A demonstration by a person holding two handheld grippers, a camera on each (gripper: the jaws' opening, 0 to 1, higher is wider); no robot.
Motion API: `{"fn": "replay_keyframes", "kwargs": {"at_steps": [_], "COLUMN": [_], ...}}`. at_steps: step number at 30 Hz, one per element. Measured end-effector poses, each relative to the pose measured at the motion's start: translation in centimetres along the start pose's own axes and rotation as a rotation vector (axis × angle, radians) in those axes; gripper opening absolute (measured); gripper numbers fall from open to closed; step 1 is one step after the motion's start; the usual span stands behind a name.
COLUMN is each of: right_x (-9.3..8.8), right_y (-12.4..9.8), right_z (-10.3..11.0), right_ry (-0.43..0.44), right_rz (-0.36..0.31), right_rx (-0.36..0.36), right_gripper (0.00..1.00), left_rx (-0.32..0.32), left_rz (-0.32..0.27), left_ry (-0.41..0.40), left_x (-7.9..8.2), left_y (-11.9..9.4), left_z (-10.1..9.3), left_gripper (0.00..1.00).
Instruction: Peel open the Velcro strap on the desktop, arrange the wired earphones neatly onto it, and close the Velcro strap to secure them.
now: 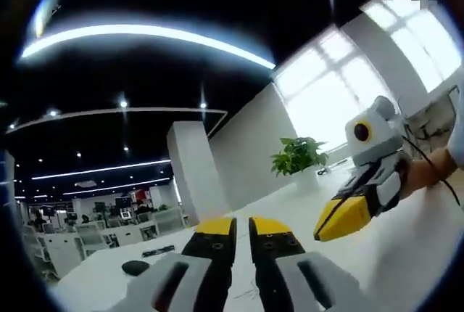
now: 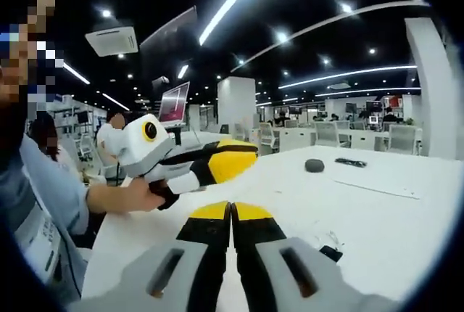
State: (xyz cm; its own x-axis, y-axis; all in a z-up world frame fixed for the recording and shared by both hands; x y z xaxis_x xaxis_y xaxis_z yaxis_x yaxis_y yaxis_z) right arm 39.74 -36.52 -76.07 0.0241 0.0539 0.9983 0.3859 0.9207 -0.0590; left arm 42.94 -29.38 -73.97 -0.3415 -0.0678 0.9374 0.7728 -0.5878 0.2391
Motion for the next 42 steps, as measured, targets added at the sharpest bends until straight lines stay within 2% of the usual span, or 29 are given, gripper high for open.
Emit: {"fn": "replay_keyframes", "kwargs": {"at_steps": [4,9,17,21,24,26,32,42], "right_x": [-0.2,-1.5,-3.7,-4.3,-4.4,-4.9,-6.0,-6.3], "right_y": [-0.3,0.2,1.5,1.1,0.2,-0.4,-0.3,0.5], "right_z": [-0.8,-1.1,-1.6,-2.7,-3.9,-4.9,-5.2,-5.5], "right_ry": [0.007,0.044,-0.006,-0.114,-0.146,-0.178,-0.211,-0.299], "right_rz": [0.018,0.067,0.163,0.236,0.248,0.282,0.333,0.38], "right_rx": [-0.023,-0.027,-0.05,-0.094,-0.135,-0.17,-0.169,-0.16], "right_gripper": [0.03,0.05,0.08,0.09,0.09,0.09,0.11,0.13], "left_rx": [-0.019,0.009,0.035,0.035,0.036,0.031,0.03,0.028], "left_rz": [0.012,0.037,0.033,0.038,0.043,0.045,0.045,0.053], "left_ry": [0.025,0.021,0.002,0.001,-0.002,-0.009,-0.016,-0.034], "left_x": [-0.1,-0.7,-0.4,-0.5,-0.6,-0.6,-0.6,-0.8], "left_y": [0.1,0.2,0.1,0.1,0.1,0.1,0.0,0.1], "left_z": [-0.6,0.2,0.9,0.9,0.9,0.8,0.8,0.7], "left_gripper": [0.12,0.13,0.14,0.14,0.14,0.14,0.15,0.15]}}
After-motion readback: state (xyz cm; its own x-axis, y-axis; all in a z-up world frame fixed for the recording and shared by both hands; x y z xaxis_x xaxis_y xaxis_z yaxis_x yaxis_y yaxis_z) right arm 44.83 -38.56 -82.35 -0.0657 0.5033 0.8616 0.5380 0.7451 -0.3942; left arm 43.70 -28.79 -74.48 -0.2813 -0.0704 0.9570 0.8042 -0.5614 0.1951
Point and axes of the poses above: the point that each gripper's makers call its tool centre point, and the gripper's own axes: y roughly forward along the fingers, z roughly to its left, x roughly out of its top, the point moved 3 cm from there along -y, roughly backward along the fingers, and after that the axes turned 9 degrees about x, right-handed, at the moved point
